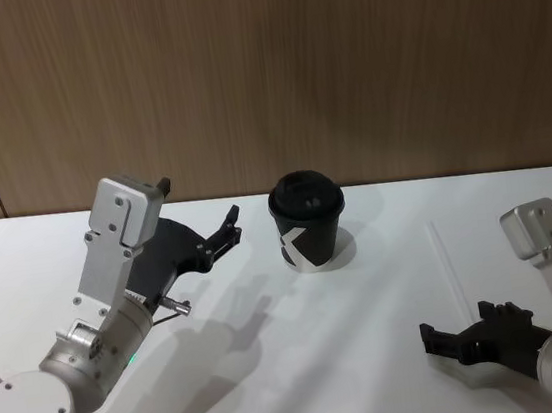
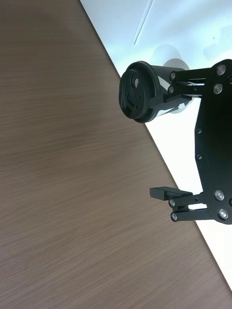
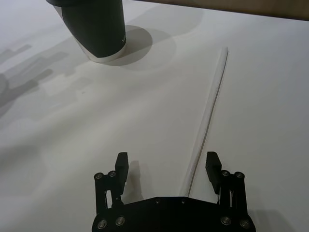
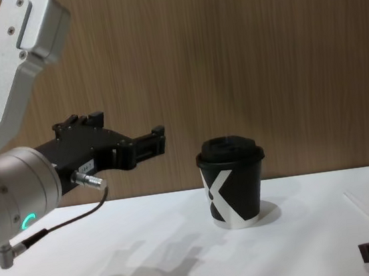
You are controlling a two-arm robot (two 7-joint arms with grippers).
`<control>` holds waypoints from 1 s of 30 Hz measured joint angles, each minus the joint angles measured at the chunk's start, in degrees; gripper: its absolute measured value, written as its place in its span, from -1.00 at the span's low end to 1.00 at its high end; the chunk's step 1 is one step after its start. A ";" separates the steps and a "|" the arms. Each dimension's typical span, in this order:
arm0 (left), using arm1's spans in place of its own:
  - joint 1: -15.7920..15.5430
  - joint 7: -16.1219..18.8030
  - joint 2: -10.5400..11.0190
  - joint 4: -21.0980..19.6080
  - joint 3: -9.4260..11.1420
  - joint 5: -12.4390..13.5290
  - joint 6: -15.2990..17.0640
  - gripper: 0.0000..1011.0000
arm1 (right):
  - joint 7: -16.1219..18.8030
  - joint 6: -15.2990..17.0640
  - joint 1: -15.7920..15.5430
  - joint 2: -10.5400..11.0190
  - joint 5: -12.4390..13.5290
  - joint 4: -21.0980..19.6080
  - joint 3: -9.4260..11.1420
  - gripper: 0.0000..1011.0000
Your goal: Pick up the straw with one hand, pass it to the other hand, and insert it into the cup.
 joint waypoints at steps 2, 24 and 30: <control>0.00 0.00 0.00 0.00 0.00 0.00 0.00 0.98 | -0.01 0.10 0.05 -0.11 -0.02 0.04 0.05 0.98; 0.00 0.00 0.00 0.00 0.00 0.00 0.00 0.98 | 0.29 2.08 0.61 -0.96 -0.58 0.64 0.62 0.98; 0.00 0.00 0.00 0.00 0.00 0.00 0.00 0.98 | 0.46 2.28 0.68 -1.03 -0.73 0.76 0.69 0.87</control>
